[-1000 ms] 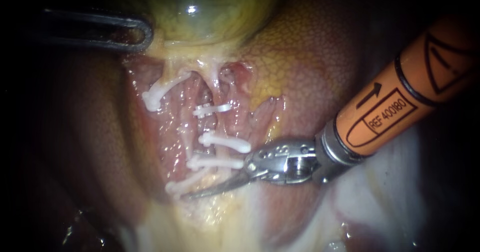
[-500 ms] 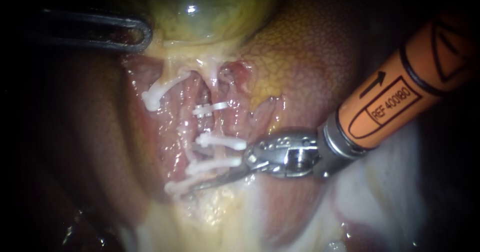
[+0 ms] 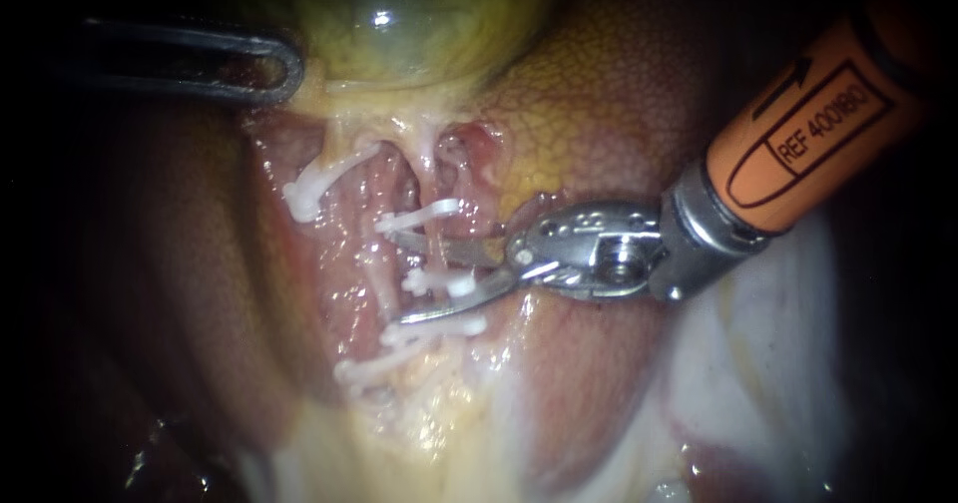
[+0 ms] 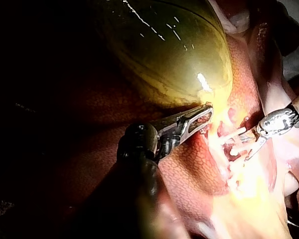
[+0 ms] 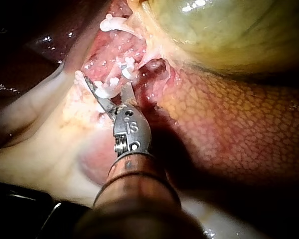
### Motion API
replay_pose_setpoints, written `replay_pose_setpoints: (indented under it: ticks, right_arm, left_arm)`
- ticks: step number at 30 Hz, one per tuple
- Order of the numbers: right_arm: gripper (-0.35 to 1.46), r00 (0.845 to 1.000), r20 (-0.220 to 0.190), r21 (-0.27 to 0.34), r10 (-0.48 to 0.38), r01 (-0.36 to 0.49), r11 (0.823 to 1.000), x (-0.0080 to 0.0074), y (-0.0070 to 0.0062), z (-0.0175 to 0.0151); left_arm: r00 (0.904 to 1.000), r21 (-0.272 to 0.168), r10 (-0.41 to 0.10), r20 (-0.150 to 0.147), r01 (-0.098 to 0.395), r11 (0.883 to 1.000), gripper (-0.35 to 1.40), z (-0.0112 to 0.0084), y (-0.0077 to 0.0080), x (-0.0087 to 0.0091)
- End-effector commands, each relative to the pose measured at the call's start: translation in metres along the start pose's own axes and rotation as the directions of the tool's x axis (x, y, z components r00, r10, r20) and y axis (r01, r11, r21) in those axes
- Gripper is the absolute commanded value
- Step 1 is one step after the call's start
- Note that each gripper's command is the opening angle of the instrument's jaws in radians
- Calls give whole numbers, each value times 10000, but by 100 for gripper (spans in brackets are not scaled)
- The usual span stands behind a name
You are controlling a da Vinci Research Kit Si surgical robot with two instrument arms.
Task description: Go to the cutting position right tube
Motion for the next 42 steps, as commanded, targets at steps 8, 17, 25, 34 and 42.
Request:
replay_pose_setpoints:
  ticks: [8, 17, 25, 34, 42]
  right_arm:
    - [123, 9987, 55, 434, 516, -518, 9977, 4, 3, -9]
    - [121, 9879, 378, 1407, 1503, -1542, 9780, 3, -1, -13]
    - [116, 9561, 915, 2065, 2784, -2917, 9340, 0, -4, -34]
    - [115, 9494, 1077, 2292, 2951, -3126, 9218, 4, -4, -46]
    - [115, 9492, 854, 2263, 3029, -3145, 9219, 9, 0, -44]
  left_arm:
    - [10000, -10, 0, 2, 0, 10000, -35, 0, -1, 0]
    - [10000, -22, 4, 10, -4, 10000, -35, 1, -1, 2]
    - [10000, -34, 8, 18, -8, 10000, -35, 3, -2, 3]
    - [10000, -42, 10, 23, -10, 10000, -35, 4, -2, 3]
    - [10000, -43, 9, 23, -9, 10000, -35, 3, -2, 4]
